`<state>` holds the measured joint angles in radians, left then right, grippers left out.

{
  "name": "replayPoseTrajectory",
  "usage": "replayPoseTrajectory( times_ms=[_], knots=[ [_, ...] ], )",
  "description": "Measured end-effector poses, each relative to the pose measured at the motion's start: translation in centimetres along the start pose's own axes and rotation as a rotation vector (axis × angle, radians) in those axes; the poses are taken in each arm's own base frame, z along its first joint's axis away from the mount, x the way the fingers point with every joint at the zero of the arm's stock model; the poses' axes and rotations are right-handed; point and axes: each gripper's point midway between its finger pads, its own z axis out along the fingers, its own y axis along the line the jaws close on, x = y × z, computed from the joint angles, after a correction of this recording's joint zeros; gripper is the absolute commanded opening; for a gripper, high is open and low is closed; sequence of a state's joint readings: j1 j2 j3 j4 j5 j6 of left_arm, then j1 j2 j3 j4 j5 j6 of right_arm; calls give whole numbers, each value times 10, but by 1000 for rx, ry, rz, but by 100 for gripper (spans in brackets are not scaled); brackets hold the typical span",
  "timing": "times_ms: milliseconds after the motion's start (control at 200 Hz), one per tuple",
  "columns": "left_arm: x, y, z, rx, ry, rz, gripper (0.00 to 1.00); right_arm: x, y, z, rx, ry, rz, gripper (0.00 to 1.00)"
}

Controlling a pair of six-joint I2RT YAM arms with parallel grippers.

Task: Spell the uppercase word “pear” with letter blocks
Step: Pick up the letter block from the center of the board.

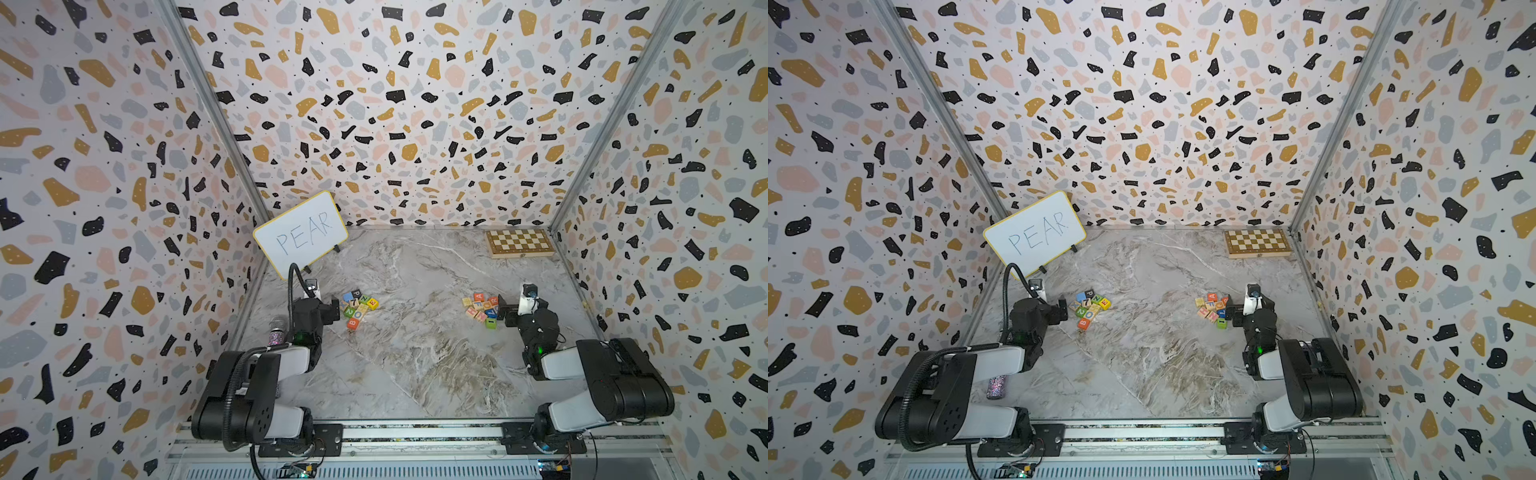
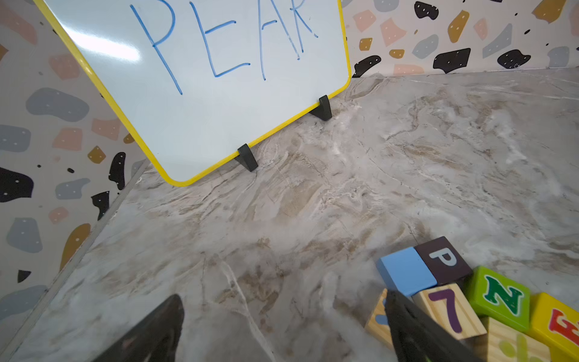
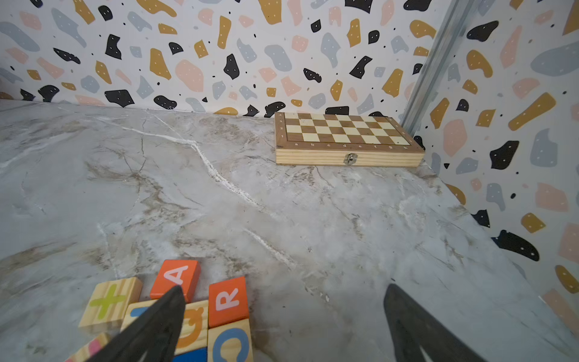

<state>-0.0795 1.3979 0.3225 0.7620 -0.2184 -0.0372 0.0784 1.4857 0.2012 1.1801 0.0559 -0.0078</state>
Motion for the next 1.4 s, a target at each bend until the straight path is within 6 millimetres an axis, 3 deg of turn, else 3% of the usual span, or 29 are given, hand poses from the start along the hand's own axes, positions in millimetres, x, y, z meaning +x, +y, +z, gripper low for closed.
replayPoseTrajectory(
  times_ms=[991, 1087, 1187, 1217, 1252, 1337, 1402],
  knots=[
    [-4, -3, -7, 5, 2, 26, 99, -1, -1, -2, 54, 25, -11, 99],
    [-34, -10, -30, 13, -29, 27, 99, -33, 0, 0, 80, -1, 5, 99],
    [-104, -18, -67, 61, -175, -61, 97, -83, -11, 7, 137, -28, 217, 100],
    [-126, -19, -79, 78, -216, -91, 95, -97, -14, 10, 140, -26, 294, 92],
    [-148, -21, -91, 94, -254, -120, 91, -112, -13, 14, 113, -27, 349, 89],
    [-186, -30, -110, 142, -269, -153, 87, -129, 7, 21, 2, 15, 390, 89],
    [-196, -39, -115, 176, -230, -150, 84, -130, 46, 21, -77, 75, 330, 89]
  ],
)
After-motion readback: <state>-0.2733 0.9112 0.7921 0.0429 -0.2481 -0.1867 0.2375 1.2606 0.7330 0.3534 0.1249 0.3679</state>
